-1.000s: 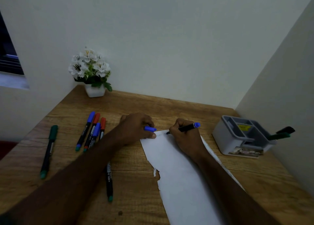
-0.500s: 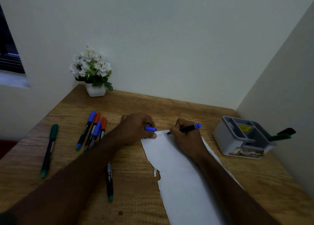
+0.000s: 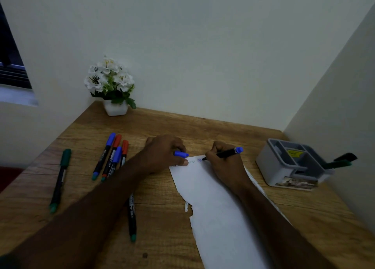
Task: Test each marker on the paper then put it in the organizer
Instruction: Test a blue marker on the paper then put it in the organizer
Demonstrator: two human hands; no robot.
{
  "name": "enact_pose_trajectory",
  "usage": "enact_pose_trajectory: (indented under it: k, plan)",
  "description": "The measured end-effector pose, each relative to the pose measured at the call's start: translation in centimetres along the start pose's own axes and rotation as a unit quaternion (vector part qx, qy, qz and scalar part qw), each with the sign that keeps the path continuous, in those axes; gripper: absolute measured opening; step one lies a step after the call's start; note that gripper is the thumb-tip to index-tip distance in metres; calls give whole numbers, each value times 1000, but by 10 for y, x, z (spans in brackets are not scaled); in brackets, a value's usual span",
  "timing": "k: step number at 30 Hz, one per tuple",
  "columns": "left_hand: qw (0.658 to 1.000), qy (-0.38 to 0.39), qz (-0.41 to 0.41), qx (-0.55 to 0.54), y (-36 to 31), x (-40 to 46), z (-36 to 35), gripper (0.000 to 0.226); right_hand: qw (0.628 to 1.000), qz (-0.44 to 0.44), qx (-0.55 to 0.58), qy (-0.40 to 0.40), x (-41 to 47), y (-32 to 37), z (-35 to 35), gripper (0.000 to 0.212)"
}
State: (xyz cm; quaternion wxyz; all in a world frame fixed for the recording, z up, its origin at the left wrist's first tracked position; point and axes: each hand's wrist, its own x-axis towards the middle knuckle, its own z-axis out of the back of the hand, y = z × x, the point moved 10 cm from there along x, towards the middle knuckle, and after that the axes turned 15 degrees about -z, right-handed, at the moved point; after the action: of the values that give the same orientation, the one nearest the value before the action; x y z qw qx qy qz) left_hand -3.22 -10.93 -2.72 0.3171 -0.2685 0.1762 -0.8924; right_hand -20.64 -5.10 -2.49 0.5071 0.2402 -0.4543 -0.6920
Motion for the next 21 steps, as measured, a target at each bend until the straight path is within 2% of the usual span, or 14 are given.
enact_pose_trajectory:
  k: [9,17,21]
  plan:
    - [1000,13,5,0,0,0,-3,39,1000,-11,4,-3,1,-3,1,31]
    - [1000,13,6,-3,0,0,-1,40,1000,4,2,-11,1,1,3,25]
    - [1000,16,9,-3,-1,0,-1,40,1000,-6,-2,-4,1,-1,2,31]
